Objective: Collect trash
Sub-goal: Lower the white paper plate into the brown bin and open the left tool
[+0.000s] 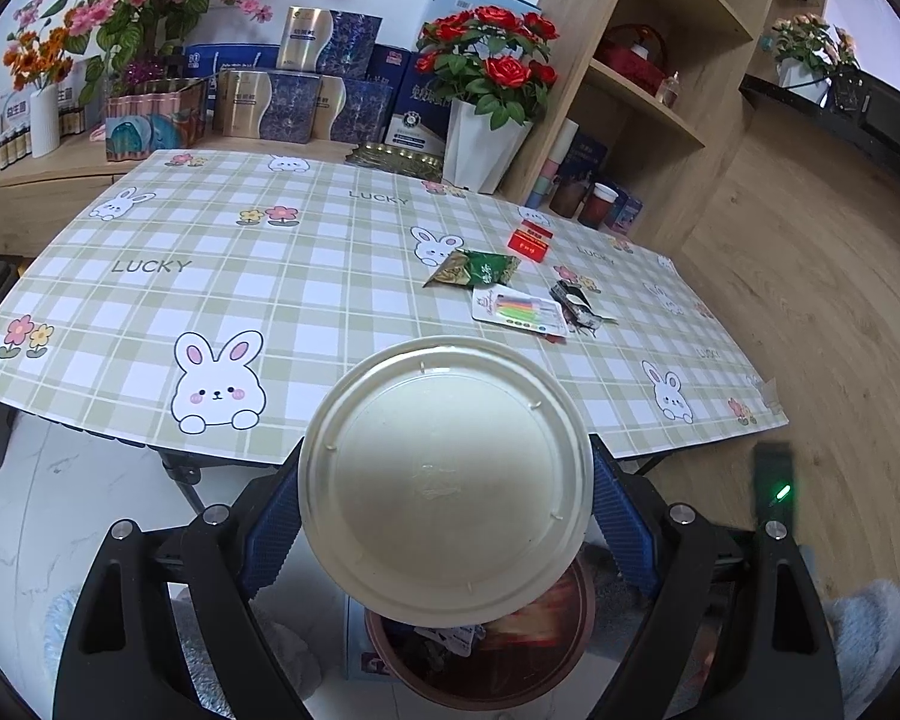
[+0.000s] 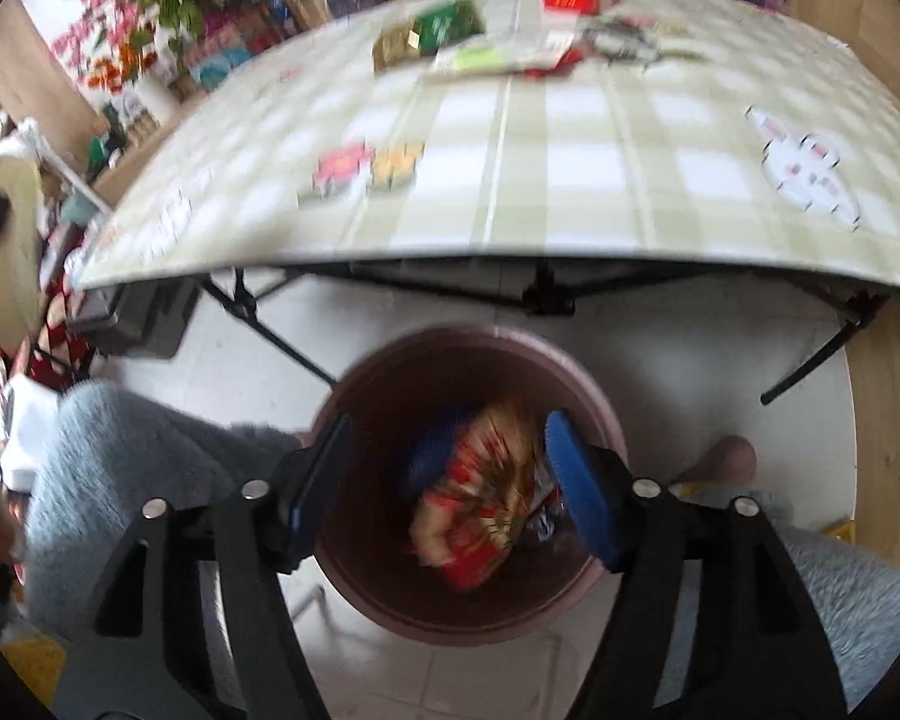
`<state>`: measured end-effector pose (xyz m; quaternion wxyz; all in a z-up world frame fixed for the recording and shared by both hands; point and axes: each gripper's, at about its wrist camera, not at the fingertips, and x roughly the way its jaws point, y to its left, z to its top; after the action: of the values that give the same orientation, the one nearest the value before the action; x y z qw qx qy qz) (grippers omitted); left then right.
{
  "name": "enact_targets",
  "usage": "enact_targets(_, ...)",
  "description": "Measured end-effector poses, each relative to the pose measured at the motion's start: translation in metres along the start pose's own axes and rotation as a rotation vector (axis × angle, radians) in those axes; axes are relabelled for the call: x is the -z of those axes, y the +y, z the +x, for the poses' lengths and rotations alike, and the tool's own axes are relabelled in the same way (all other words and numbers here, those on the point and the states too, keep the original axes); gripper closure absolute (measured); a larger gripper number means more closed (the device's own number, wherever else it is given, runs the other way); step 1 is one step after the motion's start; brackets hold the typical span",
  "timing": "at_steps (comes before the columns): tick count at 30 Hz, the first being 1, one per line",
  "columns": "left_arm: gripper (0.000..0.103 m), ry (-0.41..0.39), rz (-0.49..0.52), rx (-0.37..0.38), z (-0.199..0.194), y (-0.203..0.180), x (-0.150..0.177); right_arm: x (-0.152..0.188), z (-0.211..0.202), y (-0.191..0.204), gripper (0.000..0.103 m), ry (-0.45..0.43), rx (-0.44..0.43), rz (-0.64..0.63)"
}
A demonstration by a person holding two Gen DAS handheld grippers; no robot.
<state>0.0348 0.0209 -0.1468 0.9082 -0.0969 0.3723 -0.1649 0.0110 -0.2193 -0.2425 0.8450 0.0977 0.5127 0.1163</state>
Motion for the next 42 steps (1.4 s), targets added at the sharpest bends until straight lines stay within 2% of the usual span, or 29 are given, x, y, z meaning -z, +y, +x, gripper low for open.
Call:
enact_targets(3,0.019,0.016,0.008,0.004,0.005,-0.004,0.002,-0.010,-0.019,-0.008,0.027,-0.064,-0.006,0.022)
enact_targets(5,0.019,0.028,0.018,0.008,0.009,-0.006,0.003,-0.016,-0.033,-0.011,0.018,-0.116,-0.001,0.029)
enact_targets(8,0.019,0.052,0.044,0.020,0.016,-0.012,0.006,-0.022,-0.054,-0.015,0.010,-0.186,0.019,0.028)
enact_targets(19,0.019,0.161,0.167,0.076,0.044,-0.042,0.019,-0.028,-0.094,-0.031,0.006,-0.329,0.109,0.092)
enact_targets(25,0.019,0.248,0.246,0.102,0.066,-0.057,0.031,-0.026,-0.106,-0.047,0.006,-0.371,0.126,0.162)
enact_targets(35,0.017,0.385,0.397,0.131,0.106,-0.090,0.057,-0.018,-0.109,-0.063,0.006,-0.364,0.166,0.189)
enact_targets(42,0.013,0.424,0.457,0.135,0.118,-0.105,0.067,-0.014,-0.105,-0.063,0.006,-0.349,0.167,0.192)
